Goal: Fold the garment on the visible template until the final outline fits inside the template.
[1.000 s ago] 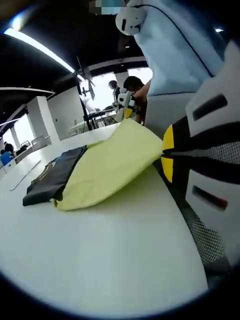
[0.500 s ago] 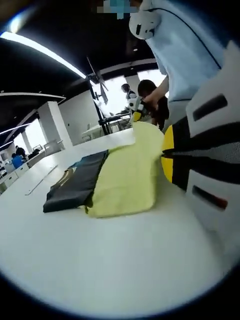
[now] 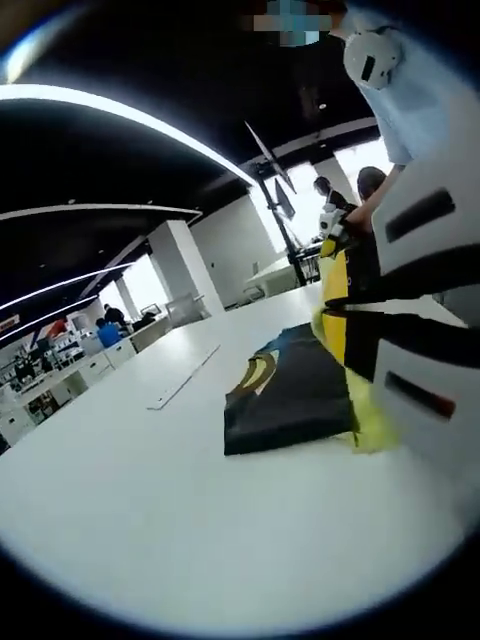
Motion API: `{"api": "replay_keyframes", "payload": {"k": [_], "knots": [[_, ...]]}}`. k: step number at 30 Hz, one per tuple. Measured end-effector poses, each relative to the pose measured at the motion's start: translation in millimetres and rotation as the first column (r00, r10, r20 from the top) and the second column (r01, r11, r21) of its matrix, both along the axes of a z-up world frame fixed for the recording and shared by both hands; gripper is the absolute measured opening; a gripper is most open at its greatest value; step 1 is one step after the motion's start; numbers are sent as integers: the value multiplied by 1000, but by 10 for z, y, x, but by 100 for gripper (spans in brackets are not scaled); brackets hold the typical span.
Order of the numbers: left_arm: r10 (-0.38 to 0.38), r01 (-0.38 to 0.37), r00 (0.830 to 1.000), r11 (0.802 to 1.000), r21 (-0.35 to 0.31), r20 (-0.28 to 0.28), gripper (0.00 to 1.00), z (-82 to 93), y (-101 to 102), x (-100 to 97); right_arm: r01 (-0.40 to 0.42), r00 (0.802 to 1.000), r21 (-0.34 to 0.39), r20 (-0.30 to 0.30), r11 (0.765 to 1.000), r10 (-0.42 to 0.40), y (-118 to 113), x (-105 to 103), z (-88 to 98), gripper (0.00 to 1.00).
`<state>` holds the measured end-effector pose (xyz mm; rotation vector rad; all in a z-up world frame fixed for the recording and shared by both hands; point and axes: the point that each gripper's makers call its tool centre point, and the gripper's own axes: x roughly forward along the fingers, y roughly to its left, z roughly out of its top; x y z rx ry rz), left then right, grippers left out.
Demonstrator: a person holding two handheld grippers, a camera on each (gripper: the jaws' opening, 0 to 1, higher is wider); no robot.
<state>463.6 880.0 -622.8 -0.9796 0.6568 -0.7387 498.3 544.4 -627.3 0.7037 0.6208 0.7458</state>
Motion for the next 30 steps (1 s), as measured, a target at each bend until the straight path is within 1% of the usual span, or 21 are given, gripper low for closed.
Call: {"api": "replay_keyframes", "payload": {"k": [2,5,7,8,10,13,14,17,20,23,24,25,26,29,30], "knots": [[11,-11,1000,1000,0,0,0,-26,37,146,-1,1000,-13,4,1000,1,5,176,-39,0],[46,-46,999,999,-13,1,0,-44,98,344,0,1000,-30,5,1000,1,-3,333,-90,0],[64,-64,998,998,1,-1,0,-79,138,429,2,1000,-38,6,999,-2,-14,437,-130,0],[74,-74,997,997,10,-3,0,-103,157,464,8,1000,-34,0,999,-8,-19,479,-149,0],[87,-87,996,996,7,-9,0,-131,182,522,14,1000,-16,-8,1000,-14,0,541,-160,0],[116,-116,993,993,15,-10,0,-176,218,640,17,1000,-31,-5,999,-17,36,657,-208,0],[132,-132,991,991,8,-16,0,-192,230,705,18,1000,-39,-2,999,-18,55,708,-232,0],[153,-153,988,988,7,-26,0,-254,228,846,33,999,-48,-11,998,-34,69,840,-309,0],[180,-179,982,984,20,-49,0,-378,232,975,66,997,-55,-46,996,-68,53,973,-444,0],[198,-195,976,980,45,-89,0,-544,243,1044,69,995,-68,-69,995,-73,63,1033,-570,0],[205,-201,973,978,46,-102,0,-587,252,1062,71,993,-79,-92,994,-79,60,1048,-647,0],[205,-201,972,978,48,-113,0,-639,254,1080,72,992,-81,-99,994,-80,60,1053,-670,0],[213,-208,969,977,55,-122,0,-666,243,1077,69,991,-93,-104,993,-79,72,1072,-736,0],[237,-229,960,971,69,-149,0,-784,252,1117,78,988,-104,-123,991,-91,69,1107,-827,0],[236,-227,960,971,71,-151,0,-795,248,1119,85,986,-102,-135,991,-99,70,1128,-861,0]]}}
